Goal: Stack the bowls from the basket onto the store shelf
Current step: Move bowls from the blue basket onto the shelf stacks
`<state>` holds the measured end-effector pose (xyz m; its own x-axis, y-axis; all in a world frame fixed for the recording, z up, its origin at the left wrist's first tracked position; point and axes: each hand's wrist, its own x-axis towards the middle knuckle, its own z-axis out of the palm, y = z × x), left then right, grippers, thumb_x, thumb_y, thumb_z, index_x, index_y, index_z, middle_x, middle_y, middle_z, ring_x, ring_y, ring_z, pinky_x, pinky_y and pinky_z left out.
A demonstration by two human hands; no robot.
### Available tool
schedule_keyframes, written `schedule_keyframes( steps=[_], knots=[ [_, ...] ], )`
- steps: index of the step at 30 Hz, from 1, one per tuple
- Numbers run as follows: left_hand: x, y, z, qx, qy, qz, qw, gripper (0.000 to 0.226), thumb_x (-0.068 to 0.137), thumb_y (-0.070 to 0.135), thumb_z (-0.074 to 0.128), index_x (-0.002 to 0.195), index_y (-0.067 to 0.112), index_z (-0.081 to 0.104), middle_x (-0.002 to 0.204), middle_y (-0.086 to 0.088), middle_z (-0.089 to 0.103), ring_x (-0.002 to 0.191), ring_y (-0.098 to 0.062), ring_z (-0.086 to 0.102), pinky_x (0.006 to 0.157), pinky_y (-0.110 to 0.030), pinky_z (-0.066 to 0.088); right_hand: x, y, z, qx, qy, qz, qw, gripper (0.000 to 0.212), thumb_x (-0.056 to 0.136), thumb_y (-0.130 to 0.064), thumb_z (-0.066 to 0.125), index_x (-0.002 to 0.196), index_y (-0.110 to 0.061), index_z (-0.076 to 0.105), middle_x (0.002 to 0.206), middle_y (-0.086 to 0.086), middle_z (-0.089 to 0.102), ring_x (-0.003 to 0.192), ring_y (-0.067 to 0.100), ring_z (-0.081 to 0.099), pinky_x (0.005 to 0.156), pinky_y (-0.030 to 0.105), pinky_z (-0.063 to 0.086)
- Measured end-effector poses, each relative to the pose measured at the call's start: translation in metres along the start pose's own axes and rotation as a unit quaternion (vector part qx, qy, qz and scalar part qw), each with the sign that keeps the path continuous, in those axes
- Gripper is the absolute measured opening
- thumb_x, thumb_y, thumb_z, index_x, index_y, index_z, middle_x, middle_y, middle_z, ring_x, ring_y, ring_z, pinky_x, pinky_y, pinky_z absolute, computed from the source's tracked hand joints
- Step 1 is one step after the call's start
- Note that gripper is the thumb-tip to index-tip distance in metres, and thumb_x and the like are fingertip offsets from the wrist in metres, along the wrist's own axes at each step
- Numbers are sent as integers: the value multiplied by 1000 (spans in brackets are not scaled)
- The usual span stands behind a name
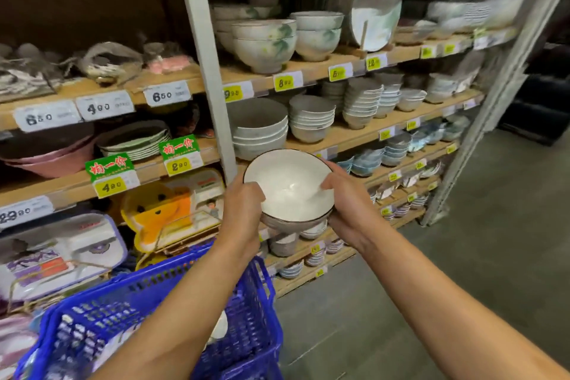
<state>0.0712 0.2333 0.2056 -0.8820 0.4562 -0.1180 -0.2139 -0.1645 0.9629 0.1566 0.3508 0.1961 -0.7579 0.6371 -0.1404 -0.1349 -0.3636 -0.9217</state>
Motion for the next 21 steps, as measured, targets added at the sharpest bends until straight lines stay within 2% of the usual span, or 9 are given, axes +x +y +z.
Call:
schedule_keyframes(
  steps=[1,3,4,6,8,10,13,17,21],
  knots=[
    [-5,-2,18,-8,-3,5,1000,42,74,-7,36,85,22,65,64,15,70,71,-10,59,42,-16,43,-3,-12,-15,0,6,-1,1000,51,78,6,35,106,-20,68,97,2,76,87,20,72,69,32,59],
    [-13,-4,53,-27,-12,13,999,43,72,-5,38,82,24,67,65,17,70,72,-10,62,46,-19,45,-7,-36,-45,-14,24,-6,1000,54,77,6,33,114,-18,66,105,6,73,97,26,68,76,37,57],
    [-17,-5,70,-39,-15,14,999,43,71,-5,38,80,24,68,65,16,70,72,-10,63,45,-18,46,-9,-47,-58,-22,32,-7,999,55,77,5,33,117,-16,65,109,8,71,101,29,65,80,38,55],
    [-21,-3,102,-59,-11,1,998,40,70,-6,39,80,21,67,69,10,70,75,-15,61,42,-14,44,-12,-70,-82,-31,40,-11,999,54,78,4,33,116,-17,65,109,9,69,99,29,63,77,37,53],
    [-23,0,130,-62,-6,-20,998,37,70,-6,39,81,20,64,78,2,67,79,-21,58,42,-17,45,-13,-91,-102,-32,48,-13,998,47,81,3,33,105,-20,66,102,6,68,91,27,62,69,33,51],
    [-23,4,156,-62,-14,-32,997,35,70,-4,40,82,19,63,83,-2,65,79,-24,58,51,-24,47,-12,-109,-118,-21,62,-20,998,43,82,4,34,90,-24,65,95,3,66,86,26,60,64,30,48],
    [-18,13,186,-52,-23,-33,998,32,70,-3,41,84,17,62,83,-2,65,74,-21,59,52,-23,46,-4,-132,-136,1,80,-32,996,41,83,6,34,81,-24,62,92,1,63,87,26,58,67,31,46],
    [2,24,217,-45,-34,-34,998,32,72,-4,41,82,18,62,80,1,64,73,-19,58,51,-19,45,19,-153,-149,23,92,-37,995,39,82,6,33,87,-18,63,92,6,65,81,23,59,52,20,50],
    [37,33,244,-53,-37,-33,997,33,72,-5,41,84,18,62,82,-1,63,73,-20,57,39,-16,43,58,-171,-158,44,90,-37,994,46,80,7,32,99,-17,66,93,7,67,84,26,62,47,23,52]
  ],
)
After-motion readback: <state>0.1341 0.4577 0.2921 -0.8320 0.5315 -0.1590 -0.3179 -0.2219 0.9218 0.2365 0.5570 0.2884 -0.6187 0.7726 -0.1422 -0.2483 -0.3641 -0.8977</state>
